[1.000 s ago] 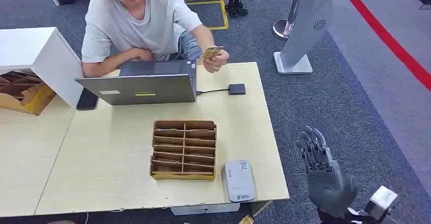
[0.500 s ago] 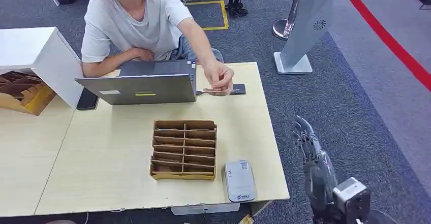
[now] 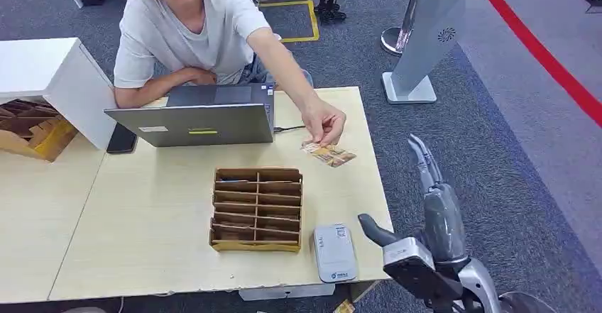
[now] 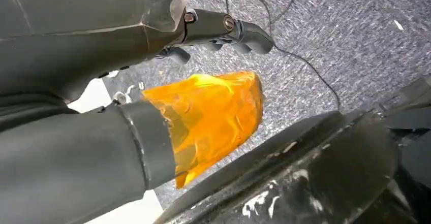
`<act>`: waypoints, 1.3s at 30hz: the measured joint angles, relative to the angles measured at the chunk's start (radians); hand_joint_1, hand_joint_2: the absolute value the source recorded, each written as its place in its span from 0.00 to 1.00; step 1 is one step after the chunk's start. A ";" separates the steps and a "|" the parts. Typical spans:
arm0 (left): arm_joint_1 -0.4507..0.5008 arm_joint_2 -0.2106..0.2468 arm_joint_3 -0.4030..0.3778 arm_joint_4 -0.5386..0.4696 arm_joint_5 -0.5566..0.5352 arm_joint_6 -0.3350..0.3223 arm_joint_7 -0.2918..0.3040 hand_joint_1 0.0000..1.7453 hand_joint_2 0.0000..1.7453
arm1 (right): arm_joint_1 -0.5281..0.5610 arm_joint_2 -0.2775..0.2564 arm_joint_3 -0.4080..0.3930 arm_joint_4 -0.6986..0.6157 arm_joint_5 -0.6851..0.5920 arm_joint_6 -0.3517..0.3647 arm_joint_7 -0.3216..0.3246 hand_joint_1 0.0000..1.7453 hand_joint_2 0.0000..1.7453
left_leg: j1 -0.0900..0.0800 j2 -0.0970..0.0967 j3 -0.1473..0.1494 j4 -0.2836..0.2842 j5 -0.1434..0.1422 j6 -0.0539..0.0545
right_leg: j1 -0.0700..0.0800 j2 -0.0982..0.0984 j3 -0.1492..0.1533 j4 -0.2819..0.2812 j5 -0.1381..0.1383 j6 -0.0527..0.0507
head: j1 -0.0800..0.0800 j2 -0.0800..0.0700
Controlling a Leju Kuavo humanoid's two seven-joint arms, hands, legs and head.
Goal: Pass the card to the sensor for recognition and then transmit it.
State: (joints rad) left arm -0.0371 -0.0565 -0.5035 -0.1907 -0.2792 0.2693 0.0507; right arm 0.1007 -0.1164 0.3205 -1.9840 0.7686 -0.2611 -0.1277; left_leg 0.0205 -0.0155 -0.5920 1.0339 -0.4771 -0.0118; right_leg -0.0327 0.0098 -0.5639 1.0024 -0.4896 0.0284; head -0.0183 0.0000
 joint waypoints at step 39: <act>-0.023 -0.002 -0.026 0.000 -0.059 -0.011 0.039 0.00 0.00 | -0.205 -0.118 0.195 0.206 0.781 -0.209 0.324 1.00 1.00 | 0.000 0.000 0.000 0.000 0.000 0.000 | 0.000 0.000 0.000 0.000 0.000 0.000 | 0.000 0.000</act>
State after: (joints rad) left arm -0.0602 -0.0584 -0.5299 -0.1907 -0.3384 0.2583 0.0896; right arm -0.1039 -0.2342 0.5154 -1.7784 1.5496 -0.4704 0.1961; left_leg 0.0205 -0.0158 -0.5917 1.0340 -0.4771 -0.0118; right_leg -0.0326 0.0098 -0.5640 1.0024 -0.4896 0.0284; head -0.0183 0.0000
